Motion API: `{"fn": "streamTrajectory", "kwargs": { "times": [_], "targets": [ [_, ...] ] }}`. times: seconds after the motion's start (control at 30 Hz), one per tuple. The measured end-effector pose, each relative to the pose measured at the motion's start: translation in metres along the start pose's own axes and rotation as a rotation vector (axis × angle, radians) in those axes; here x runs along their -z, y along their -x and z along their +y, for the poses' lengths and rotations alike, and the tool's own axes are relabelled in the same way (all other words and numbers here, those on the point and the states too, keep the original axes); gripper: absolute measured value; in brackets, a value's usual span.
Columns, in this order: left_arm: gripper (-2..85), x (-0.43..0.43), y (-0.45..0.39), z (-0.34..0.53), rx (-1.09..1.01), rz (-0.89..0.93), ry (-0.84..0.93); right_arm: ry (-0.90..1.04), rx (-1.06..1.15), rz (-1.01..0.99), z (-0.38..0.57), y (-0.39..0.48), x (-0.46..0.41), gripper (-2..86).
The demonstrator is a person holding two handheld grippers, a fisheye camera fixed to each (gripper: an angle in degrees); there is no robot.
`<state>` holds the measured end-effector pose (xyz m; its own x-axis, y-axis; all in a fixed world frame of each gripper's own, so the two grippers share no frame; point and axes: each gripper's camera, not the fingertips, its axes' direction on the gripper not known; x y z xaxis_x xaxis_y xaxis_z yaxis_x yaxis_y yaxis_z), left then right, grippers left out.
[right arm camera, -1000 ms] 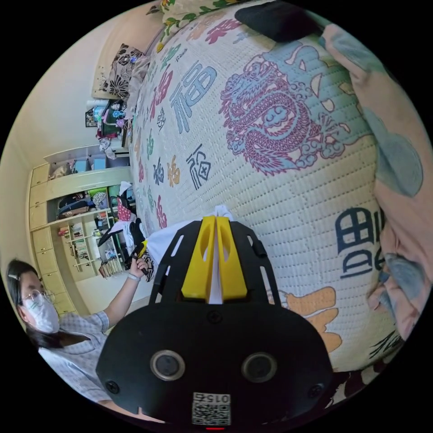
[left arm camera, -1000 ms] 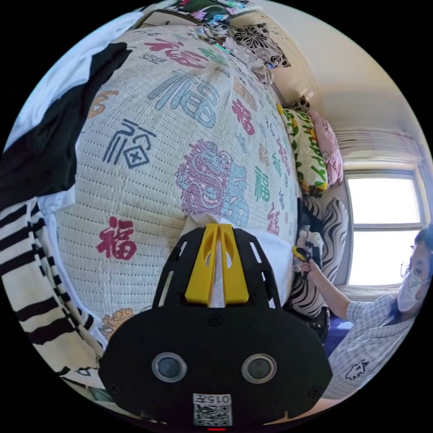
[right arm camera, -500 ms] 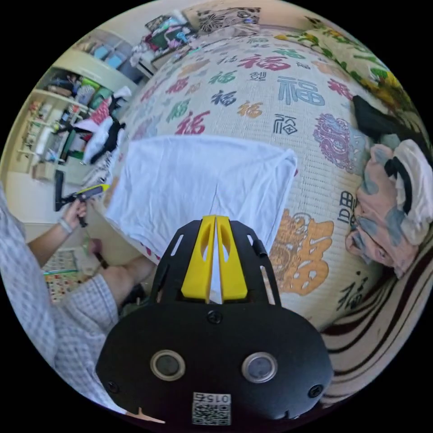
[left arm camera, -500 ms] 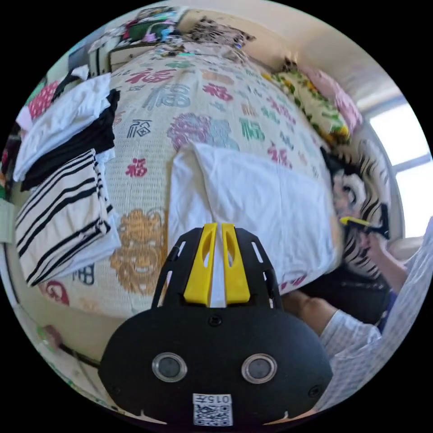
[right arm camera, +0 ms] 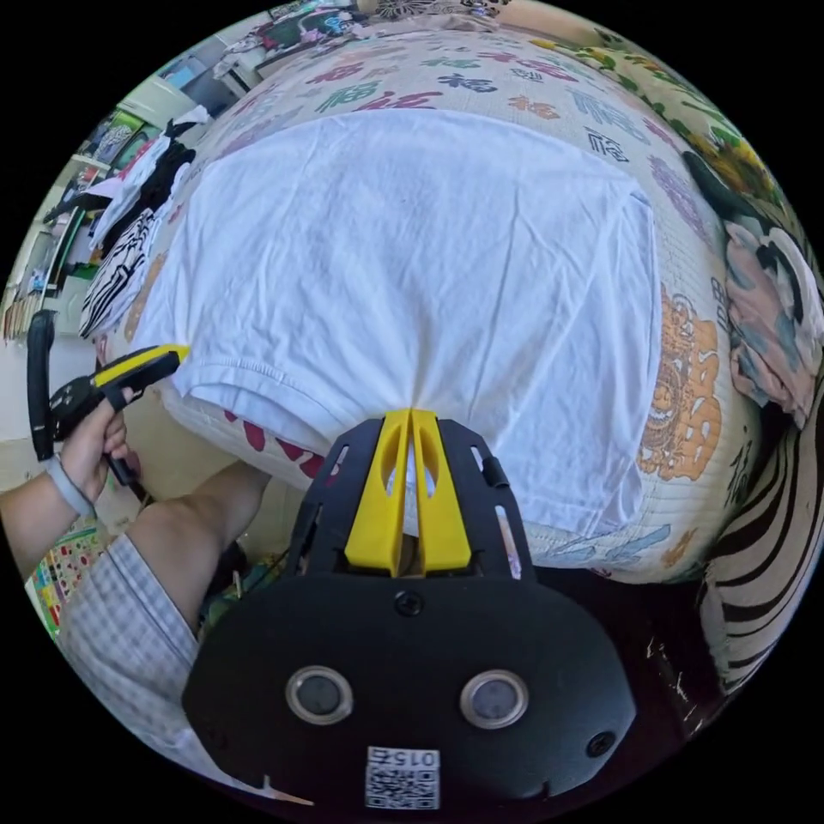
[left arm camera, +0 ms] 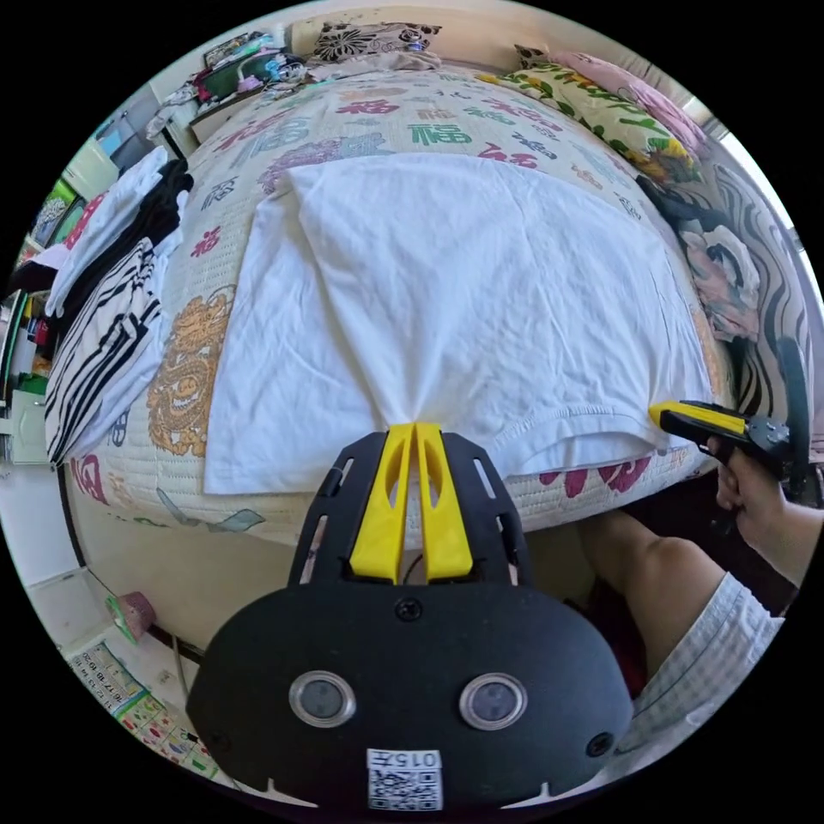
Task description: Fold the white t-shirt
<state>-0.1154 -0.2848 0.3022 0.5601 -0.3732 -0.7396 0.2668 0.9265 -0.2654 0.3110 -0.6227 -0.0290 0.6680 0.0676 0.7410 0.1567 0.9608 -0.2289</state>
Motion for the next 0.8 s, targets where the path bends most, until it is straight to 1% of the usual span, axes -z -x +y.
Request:
{"fn": "streamTrajectory", "kwargs": {
  "times": [0.07, 0.13, 0.2, 0.27, 0.33, 0.4, 0.5, 0.57, 0.67, 0.8],
  "targets": [
    [-0.6, 0.003, 0.007, 0.000, 0.001, 0.054, 0.026, 0.039, 0.061, -0.032, -0.012, 0.011, -0.006, -0.9],
    [-0.6, 0.008, 0.024, 0.001, 0.044, 0.157, 0.063, 0.083, 0.093, -0.065, -0.022, 0.017, -0.009, -0.8],
    [-0.6, 0.018, 0.039, 0.009, 0.115, 0.191, 0.051, 0.123, 0.061, -0.079, -0.032, 0.019, -0.009, -0.6],
    [-0.5, 0.037, 0.053, 0.023, 0.196, 0.134, -0.005, 0.105, 0.063, 0.051, -0.043, 0.028, 0.004, -0.4],
    [0.1, 0.067, 0.072, 0.048, 0.282, 0.040, -0.082, 0.062, 0.129, 0.117, -0.055, 0.042, 0.019, -0.2],
    [1.2, 0.081, 0.086, 0.065, 0.335, -0.017, -0.099, 0.028, 0.210, 0.123, -0.076, 0.062, 0.031, 0.2],
    [3.5, 0.086, 0.109, 0.090, 0.405, -0.061, -0.095, -0.049, 0.364, 0.107, -0.127, 0.113, 0.042, 1.8],
    [4.8, 0.085, 0.121, 0.102, 0.456, -0.036, -0.105, -0.115, 0.473, 0.075, -0.175, 0.163, 0.042, 3.4],
    [6.2, 0.079, 0.136, 0.114, 0.505, 0.010, -0.132, -0.165, 0.557, -0.027, -0.235, 0.230, 0.036, 5.8],
    [7.7, 0.070, 0.152, 0.124, 0.547, 0.102, -0.167, -0.145, 0.678, -0.018, -0.298, 0.308, 0.018, 8.0]
  ]
}}
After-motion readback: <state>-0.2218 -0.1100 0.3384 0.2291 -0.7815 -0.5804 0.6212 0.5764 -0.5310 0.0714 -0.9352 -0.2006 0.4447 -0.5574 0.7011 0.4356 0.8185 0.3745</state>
